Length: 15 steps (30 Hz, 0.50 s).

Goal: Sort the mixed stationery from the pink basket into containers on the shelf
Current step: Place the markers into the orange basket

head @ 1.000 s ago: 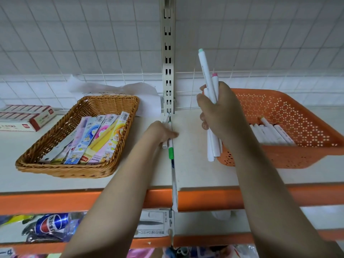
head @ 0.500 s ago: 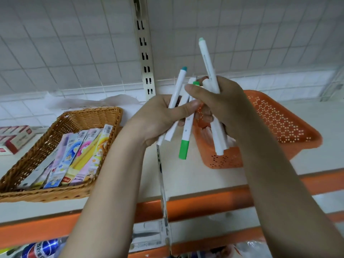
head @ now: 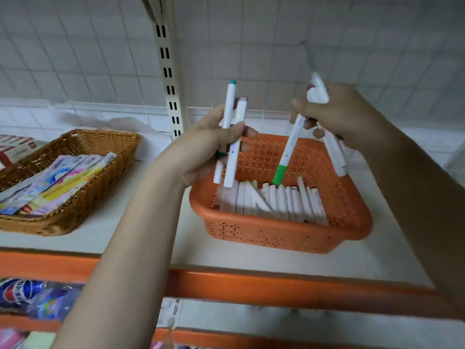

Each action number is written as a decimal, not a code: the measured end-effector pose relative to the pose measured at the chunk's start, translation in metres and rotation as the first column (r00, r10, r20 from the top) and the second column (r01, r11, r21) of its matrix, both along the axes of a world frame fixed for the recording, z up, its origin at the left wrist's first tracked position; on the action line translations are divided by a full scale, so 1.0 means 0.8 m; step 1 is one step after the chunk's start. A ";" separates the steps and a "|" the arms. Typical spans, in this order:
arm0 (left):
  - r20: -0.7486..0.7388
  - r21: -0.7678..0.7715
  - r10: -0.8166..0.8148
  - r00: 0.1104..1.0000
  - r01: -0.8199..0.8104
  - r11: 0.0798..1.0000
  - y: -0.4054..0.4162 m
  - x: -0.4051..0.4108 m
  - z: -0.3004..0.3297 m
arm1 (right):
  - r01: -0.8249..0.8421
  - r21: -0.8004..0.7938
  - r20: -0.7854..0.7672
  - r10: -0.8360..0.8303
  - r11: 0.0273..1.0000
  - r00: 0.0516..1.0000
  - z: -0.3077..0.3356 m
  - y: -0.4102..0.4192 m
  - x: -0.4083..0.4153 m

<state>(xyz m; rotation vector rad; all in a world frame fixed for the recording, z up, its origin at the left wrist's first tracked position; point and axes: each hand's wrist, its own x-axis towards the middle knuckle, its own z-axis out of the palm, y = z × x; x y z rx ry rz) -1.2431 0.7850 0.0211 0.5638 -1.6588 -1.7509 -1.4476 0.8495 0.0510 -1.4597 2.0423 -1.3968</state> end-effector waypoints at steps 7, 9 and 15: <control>-0.053 0.120 0.079 0.995 -0.072 0.990 -0.002 -0.007 0.004 | -0.087 0.641 -0.143 0.230 0.762 0.963 -0.062 -0.015 -0.010; 0.019 0.074 0.077 0.997 -0.078 0.994 -0.008 -0.008 0.004 | -0.106 0.686 -0.115 0.251 0.720 0.961 -0.070 -0.015 -0.006; 0.079 -0.018 0.123 0.989 -0.122 0.992 -0.014 -0.015 0.007 | -0.300 0.083 0.543 0.209 0.950 0.813 -0.044 -0.010 0.031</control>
